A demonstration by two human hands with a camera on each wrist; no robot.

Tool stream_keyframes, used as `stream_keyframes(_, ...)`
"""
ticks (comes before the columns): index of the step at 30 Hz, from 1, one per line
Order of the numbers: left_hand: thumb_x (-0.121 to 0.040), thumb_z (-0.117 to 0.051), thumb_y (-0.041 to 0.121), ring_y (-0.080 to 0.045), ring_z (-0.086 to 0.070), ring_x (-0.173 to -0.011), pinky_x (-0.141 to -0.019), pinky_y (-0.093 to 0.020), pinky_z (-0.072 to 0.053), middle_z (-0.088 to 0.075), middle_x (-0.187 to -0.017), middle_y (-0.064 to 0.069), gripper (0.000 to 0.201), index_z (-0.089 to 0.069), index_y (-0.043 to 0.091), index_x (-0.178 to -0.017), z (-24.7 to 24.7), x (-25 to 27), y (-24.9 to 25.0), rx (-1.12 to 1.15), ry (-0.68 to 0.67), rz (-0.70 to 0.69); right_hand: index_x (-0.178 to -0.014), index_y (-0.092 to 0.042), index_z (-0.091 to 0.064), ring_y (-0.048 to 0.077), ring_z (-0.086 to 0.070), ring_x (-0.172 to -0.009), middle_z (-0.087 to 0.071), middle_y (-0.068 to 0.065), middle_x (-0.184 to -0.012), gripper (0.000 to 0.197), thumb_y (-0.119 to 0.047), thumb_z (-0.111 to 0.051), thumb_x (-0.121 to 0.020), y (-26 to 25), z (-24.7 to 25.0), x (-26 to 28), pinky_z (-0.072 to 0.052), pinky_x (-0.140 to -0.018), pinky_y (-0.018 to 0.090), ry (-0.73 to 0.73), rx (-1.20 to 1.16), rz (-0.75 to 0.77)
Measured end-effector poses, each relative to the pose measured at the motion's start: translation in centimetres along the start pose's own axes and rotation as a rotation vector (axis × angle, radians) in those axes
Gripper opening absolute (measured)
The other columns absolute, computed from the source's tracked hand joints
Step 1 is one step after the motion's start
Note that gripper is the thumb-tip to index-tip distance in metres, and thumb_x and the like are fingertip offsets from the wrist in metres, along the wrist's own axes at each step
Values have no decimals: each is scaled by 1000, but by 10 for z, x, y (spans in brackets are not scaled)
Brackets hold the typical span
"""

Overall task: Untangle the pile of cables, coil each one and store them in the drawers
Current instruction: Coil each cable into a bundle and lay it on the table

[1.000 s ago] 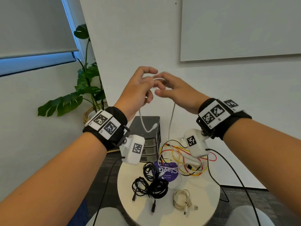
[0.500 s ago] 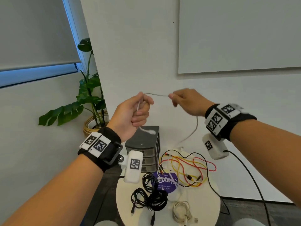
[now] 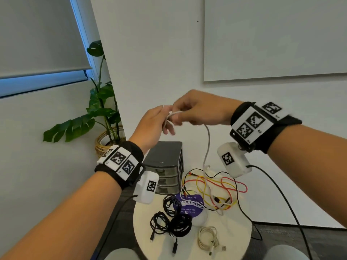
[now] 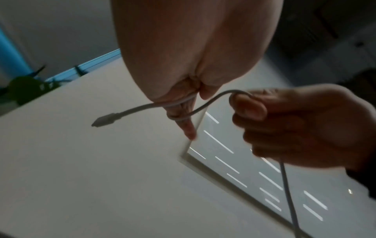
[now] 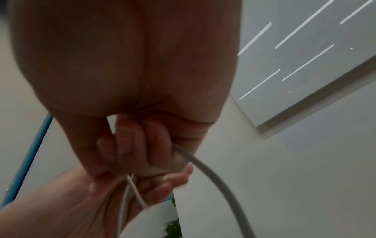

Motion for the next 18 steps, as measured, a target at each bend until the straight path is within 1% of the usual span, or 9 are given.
stream_keyframes(2,-113,-23,37,-13,-41,-46,-54,-23,-37,-56,-59,-6,61,-72,3,-99,2,3,4,83,-83,-3,-86,-5,-70,8,-41,-50,-51,-12,-54,18,-16,-63,-99,6,14,-1,-38,-50,19,127,-30,21)
stream_keyframes(4,-112,-24,41,-13,-24,-44,-46,-22,-25,-34,-53,-3,65,-71,0,-93,3,5,7,211,-180,7,-86,-9,-69,11,-39,-50,-48,-10,-54,19,-22,-64,-100,17,21,0,-37,-48,22,234,-102,18)
stream_keyframes(6,-112,-27,41,-13,-21,-42,-43,-22,-21,-28,-54,-1,60,-69,1,-93,2,6,12,356,-243,8,-85,-10,-65,13,-36,-48,-44,-9,-56,24,-27,-61,-101,30,23,0,-35,-46,23,312,-192,1)
stream_keyframes(8,-111,-30,39,-13,-30,-40,-44,-21,-25,-35,-56,0,55,-69,0,-103,2,6,17,474,-252,8,-85,-12,-60,11,-35,-47,-42,-11,-57,32,-35,-53,-105,45,17,2,-33,-44,21,342,-238,-68)
stream_keyframes(11,-110,-35,35,-8,-38,-39,-44,-17,-28,-51,-66,0,49,-64,-1,-127,3,6,23,593,-224,-13,-85,-15,-59,11,-35,-48,-41,-8,-62,43,-46,-39,-107,66,-8,7,-32,-44,21,234,-186,-192)
stream_keyframes(14,-111,-36,33,-5,-39,-40,-44,-14,-31,-63,-77,-2,46,-59,1,-135,9,4,22,566,-53,-12,-85,-14,-61,4,-39,-46,-46,-10,-63,46,-45,-36,-108,63,-35,12,-38,-48,20,66,-16,-180)
stream_keyframes(16,-112,-36,31,-7,-61,-55,-53,-14,-43,-75,-93,-4,40,-56,4,-133,9,2,17,458,74,4,-90,-12,-64,1,-43,-49,-51,-14,-59,42,-41,-39,-108,47,-45,13,-41,-52,16,-38,73,-122)
stream_keyframes(17,-112,-38,29,-9,-72,-74,-65,-15,-52,-76,-106,-7,36,-55,6,-133,8,1,13,423,116,12,-91,-11,-64,2,-44,-51,-52,-14,-59,38,-38,-43,-107,38,-46,12,-41,-55,17,-83,86,-97)
stream_keyframes(18,-112,-39,27,-11,-74,-96,-79,-18,-56,-74,-118,-11,35,-52,7,-136,6,0,9,408,143,20,-91,-8,-64,6,-45,-53,-52,-11,-59,34,-35,-48,-105,29,-45,10,-42,-57,21,-120,98,-76)
Point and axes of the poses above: each hand's wrist, its own x-axis away from the middle knuckle, its own z-axis out of the back of the hand, y = z × x, the point moved 4 cm from there along -x, towards the middle knuckle
